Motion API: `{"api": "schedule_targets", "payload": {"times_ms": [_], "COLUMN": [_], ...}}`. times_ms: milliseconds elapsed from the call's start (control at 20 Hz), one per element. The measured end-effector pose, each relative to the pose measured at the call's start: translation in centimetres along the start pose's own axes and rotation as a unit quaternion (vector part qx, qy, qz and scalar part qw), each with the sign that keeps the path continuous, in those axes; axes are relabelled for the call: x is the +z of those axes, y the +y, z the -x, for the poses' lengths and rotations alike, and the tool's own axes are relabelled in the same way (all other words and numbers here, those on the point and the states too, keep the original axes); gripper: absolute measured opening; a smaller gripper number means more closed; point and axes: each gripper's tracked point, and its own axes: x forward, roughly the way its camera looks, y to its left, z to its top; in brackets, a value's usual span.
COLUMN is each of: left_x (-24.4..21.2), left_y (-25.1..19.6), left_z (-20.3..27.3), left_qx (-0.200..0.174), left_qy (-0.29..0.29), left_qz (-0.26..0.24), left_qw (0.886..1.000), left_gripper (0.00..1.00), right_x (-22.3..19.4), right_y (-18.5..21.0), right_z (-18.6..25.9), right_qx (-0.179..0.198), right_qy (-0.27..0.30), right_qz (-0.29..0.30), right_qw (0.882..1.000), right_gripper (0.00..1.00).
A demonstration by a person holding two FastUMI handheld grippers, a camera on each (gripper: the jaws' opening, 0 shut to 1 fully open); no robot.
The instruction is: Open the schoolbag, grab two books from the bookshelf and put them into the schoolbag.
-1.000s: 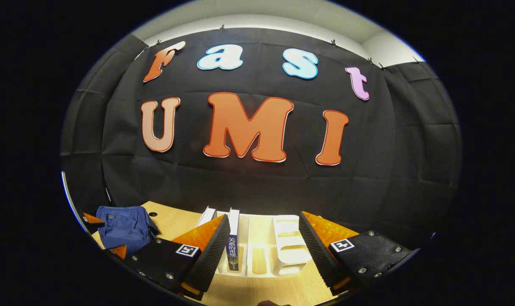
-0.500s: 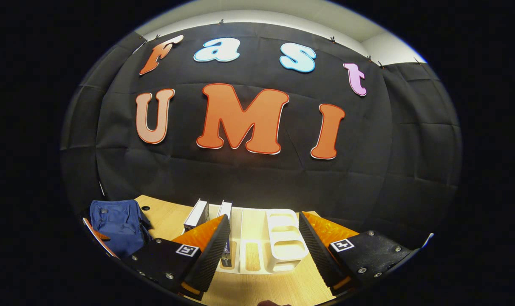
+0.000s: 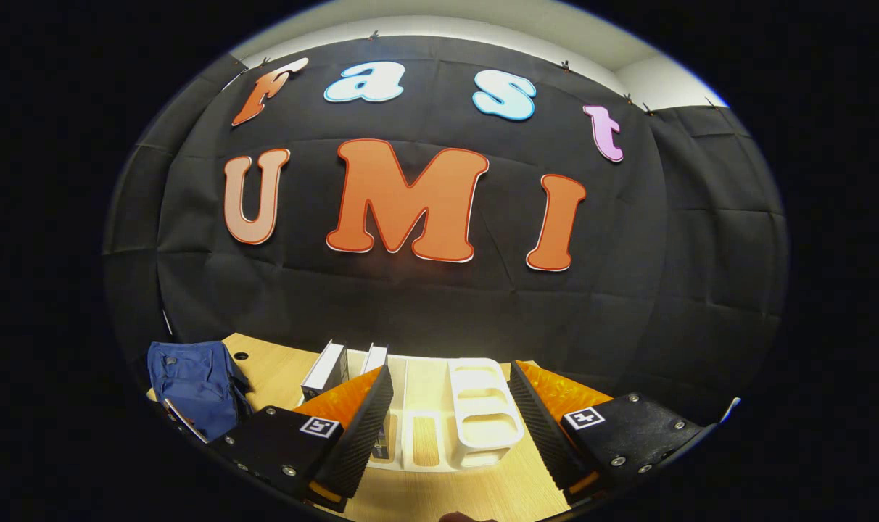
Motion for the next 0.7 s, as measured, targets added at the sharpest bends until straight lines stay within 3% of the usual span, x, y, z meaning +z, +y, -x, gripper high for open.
{"api": "schedule_targets", "payload": {"times_ms": [350, 700], "left_x": [0.3, 1.7], "left_y": [1.0, 4.1], "left_z": [-0.4, 0.3], "left_qx": [0.024, 0.079], "left_qy": [-0.007, -0.039], "left_qz": [0.003, -0.006], "left_qw": [1.000, 0.996], "left_gripper": [0.97, 0.97], "right_x": [0.1, 0.5], "right_y": [0.0, 0.5], "right_z": [-0.2, 0.0], "right_qx": [-0.001, 0.005], "right_qy": [-0.002, -0.009], "right_qz": [0.005, 0.007], "right_qw": [1.000, 1.000], "right_gripper": [0.96, 0.96]}}
